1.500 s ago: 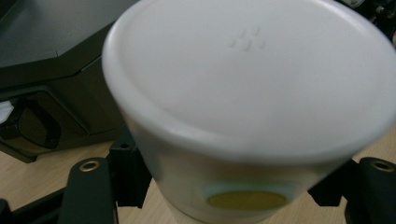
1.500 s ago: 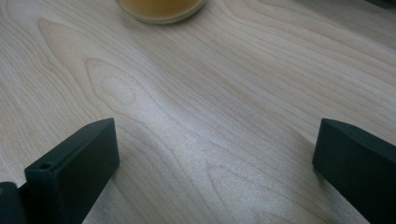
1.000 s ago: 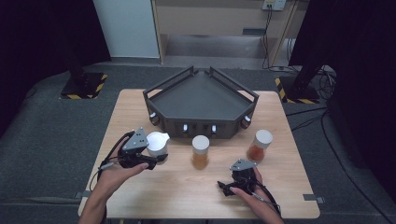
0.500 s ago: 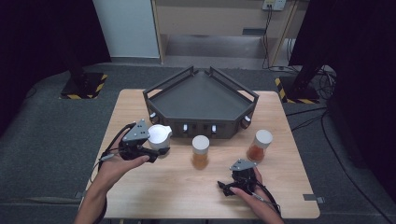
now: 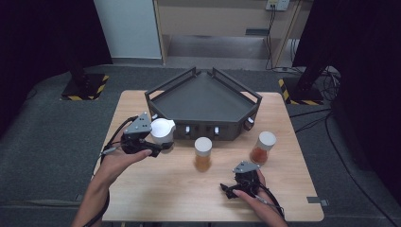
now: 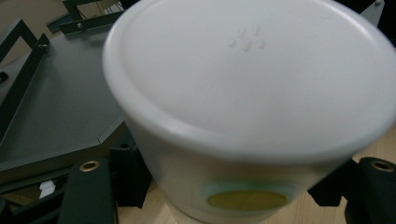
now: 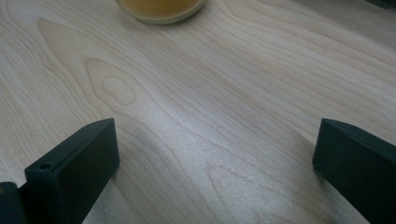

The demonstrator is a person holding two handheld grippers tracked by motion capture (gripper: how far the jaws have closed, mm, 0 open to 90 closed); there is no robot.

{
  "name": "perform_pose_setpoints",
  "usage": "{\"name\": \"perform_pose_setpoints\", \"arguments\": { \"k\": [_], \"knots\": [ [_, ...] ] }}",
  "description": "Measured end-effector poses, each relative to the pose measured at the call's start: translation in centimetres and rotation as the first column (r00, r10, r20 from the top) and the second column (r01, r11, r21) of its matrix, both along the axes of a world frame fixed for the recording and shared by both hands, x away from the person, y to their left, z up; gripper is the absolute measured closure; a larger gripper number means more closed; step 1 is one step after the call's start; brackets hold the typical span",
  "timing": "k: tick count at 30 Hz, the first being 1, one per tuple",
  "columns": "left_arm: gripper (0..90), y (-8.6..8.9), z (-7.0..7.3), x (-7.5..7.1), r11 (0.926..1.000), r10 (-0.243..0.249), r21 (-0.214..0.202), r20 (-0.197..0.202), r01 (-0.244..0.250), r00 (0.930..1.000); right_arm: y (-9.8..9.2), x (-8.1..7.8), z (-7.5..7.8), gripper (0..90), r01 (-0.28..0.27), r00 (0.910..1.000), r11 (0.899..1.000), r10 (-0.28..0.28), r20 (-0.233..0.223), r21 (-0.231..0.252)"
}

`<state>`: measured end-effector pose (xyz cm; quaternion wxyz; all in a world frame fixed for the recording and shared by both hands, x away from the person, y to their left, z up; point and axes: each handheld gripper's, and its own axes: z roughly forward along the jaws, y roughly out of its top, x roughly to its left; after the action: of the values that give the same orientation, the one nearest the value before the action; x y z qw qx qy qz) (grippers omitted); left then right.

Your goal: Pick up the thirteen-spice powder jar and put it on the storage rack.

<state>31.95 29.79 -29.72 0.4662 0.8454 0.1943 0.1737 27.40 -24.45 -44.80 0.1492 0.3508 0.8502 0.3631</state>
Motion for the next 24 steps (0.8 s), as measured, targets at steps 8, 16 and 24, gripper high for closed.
{"name": "perform_pose_setpoints", "arguments": {
  "k": [8,16,24],
  "knots": [
    [29.3,-0.4,0.5,1.4,0.9998,-0.020,-0.001,0.003,0.020,0.9998,0.0,0.0,0.0,0.5,0.000,1.0000,1.000,0.000,-0.001,0.001],
    [29.3,-0.7,1.2,2.9,0.9994,-0.034,0.007,0.006,0.034,0.9994,0.0,0.0,0.0,0.5,0.000,1.0000,1.000,0.000,-0.001,0.000],
    [29.3,-1.0,2.0,4.3,0.9994,-0.036,0.004,0.008,0.036,0.9993,0.0,0.0,0.0,0.5,0.000,1.0000,1.000,0.000,-0.001,0.000]
  ]
}}
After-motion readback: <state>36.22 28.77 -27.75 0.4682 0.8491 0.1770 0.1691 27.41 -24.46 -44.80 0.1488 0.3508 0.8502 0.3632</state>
